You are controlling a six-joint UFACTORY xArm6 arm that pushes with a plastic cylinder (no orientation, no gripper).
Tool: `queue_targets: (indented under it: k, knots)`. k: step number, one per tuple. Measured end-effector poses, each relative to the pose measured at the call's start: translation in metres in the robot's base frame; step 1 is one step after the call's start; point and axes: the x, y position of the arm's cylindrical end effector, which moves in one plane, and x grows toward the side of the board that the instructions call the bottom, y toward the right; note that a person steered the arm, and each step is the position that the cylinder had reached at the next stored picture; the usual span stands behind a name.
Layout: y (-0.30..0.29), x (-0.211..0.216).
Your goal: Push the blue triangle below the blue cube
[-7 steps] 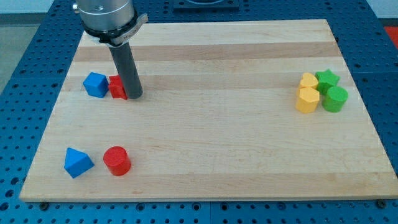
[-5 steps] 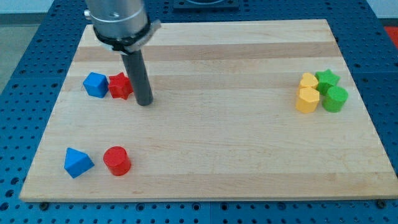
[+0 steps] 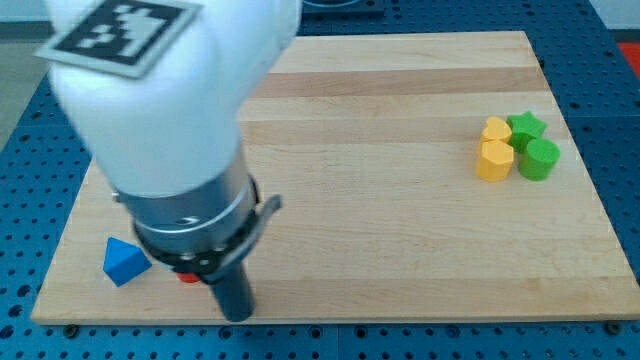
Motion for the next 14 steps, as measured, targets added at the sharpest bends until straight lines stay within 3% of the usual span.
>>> queue_targets:
  k: [2, 4, 10, 14]
  knots:
    - [-0.08, -0.001]
    - [-0.12, -0.024]
    - [-0.121, -0.093]
    - [-0.094, -0.113]
